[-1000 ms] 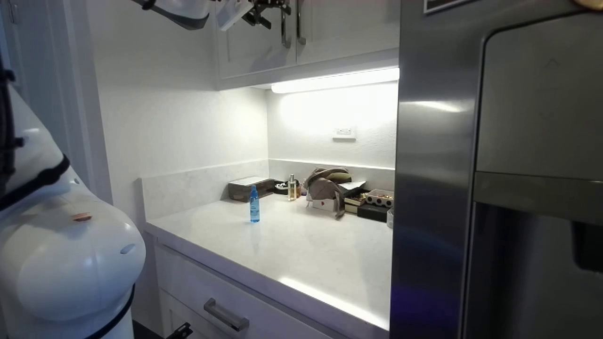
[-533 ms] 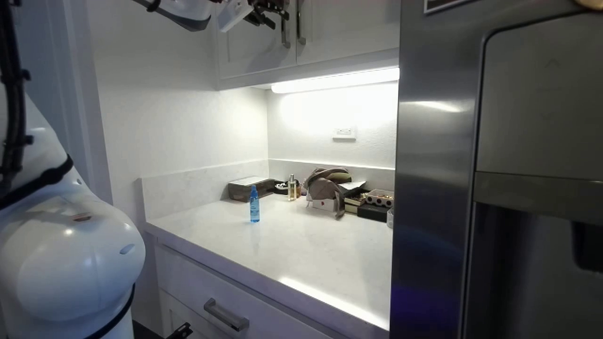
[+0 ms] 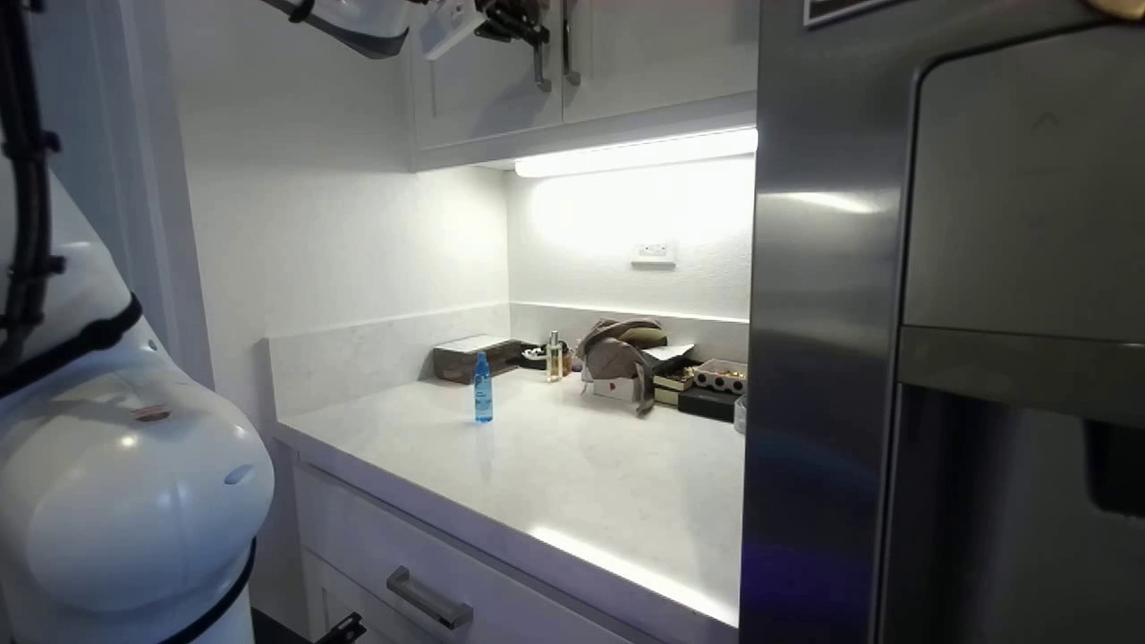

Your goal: Open the top left and right cabinet doors respectively

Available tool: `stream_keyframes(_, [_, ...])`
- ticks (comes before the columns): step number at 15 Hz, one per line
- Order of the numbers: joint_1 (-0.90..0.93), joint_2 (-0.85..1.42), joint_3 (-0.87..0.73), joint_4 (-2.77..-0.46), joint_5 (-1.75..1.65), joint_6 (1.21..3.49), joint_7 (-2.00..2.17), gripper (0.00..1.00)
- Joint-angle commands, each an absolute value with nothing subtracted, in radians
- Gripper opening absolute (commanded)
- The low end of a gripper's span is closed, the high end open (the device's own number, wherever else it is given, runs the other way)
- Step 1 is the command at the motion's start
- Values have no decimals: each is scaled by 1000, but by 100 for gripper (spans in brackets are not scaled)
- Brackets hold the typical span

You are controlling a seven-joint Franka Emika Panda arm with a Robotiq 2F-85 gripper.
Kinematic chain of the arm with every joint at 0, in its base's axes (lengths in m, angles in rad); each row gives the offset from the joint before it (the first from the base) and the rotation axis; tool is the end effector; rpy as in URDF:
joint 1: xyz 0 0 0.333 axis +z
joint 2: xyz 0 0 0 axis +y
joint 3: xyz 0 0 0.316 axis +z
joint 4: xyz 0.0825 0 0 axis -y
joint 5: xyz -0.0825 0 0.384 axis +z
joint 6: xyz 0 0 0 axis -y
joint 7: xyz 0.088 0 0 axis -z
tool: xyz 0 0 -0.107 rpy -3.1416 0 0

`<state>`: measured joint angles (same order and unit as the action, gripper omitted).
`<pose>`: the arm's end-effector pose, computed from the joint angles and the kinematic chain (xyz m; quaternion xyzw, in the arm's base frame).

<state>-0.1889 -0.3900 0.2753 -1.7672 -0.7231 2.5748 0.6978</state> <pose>0.4512 0.0941 0.8404 0.7731 -0.0752 0.6127 0.1459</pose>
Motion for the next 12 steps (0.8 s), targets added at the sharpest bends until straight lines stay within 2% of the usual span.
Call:
stream_keyframes(1, [-183,-382,276,-1753,-745,2581,717,5])
stream_keyframes(12, [-92,-490,202,-1878,-621,2576,591,5])
